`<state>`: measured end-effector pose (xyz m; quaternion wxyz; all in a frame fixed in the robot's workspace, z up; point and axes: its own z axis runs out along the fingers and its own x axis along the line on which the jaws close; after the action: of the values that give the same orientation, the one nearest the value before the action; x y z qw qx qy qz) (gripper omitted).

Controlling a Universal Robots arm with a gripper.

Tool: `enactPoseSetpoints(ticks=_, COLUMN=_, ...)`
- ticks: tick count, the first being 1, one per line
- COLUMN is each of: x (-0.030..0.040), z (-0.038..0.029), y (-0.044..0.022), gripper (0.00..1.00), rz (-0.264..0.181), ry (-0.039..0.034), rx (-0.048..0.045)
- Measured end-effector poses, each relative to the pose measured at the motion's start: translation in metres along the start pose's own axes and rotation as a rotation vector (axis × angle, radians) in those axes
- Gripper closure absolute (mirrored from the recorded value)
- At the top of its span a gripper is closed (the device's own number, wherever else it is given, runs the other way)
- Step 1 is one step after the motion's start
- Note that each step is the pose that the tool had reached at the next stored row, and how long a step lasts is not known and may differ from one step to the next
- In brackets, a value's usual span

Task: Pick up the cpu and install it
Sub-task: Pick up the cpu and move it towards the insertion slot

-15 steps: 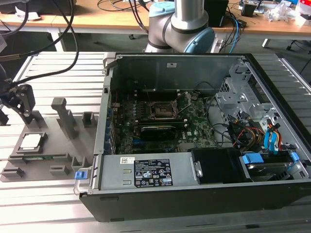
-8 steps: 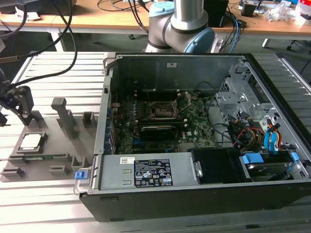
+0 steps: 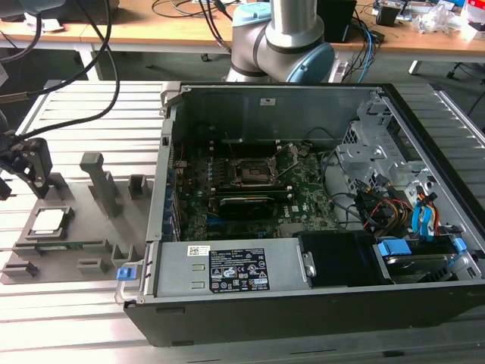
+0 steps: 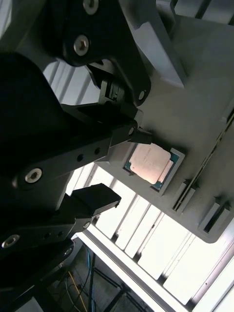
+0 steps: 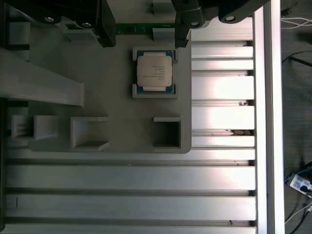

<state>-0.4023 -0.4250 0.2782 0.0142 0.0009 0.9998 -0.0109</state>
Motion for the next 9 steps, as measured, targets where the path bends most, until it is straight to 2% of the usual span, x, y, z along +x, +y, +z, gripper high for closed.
enactPoseSetpoints(ticks=9, x=0.0013, z=0.0074, y=0.0001, gripper=0.4, rz=0.0, ry=0.0, rx=0.0)
